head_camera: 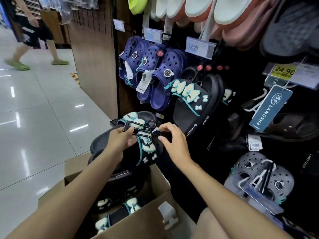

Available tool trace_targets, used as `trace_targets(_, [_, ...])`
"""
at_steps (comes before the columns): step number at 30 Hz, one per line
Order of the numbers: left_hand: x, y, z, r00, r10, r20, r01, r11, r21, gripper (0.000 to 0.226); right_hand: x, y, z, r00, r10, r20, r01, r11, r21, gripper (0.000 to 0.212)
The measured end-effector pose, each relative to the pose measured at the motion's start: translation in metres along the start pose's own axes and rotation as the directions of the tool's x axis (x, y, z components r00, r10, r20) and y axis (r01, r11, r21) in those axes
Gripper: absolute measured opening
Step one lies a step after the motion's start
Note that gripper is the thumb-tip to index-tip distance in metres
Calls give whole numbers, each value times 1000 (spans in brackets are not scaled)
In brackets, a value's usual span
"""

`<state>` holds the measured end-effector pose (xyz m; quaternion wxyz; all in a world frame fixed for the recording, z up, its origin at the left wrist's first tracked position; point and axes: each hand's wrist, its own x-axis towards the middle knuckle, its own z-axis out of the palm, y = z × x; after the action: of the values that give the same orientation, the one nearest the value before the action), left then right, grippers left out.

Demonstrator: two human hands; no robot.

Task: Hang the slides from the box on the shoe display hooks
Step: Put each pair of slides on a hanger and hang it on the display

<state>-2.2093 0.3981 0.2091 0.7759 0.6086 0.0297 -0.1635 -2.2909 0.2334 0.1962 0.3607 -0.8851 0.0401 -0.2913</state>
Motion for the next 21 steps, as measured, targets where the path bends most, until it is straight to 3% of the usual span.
trace_targets(3, [5, -1, -1, 998, -55, -30, 53, 995, -86, 11, -4, 15, -5, 990, 138, -35, -138, 990, 23, 29])
trace_targets(9, [-1, -2, 8, 999, -51, -7, 50, 994, -92, 7, -7, 22, -5, 896, 444, 12, -429, 859, 278, 21])
trace_targets(12, [-4, -2, 8, 999, -39, -2, 38, 995, -87, 8, -8, 22, -7, 862, 504, 56, -471, 756, 454, 17])
trace_targets(15, [-1, -4, 2, 999, -51, 16, 52, 998, -40, 11, -9, 22, -12, 840, 537, 82, -497, 698, 515, 17])
trace_targets(21, [-7, 0, -1, 991, -126, 53, 124, 992, 40, 23, -11, 17, -18, 847, 526, 82, -481, 690, 541, 12])
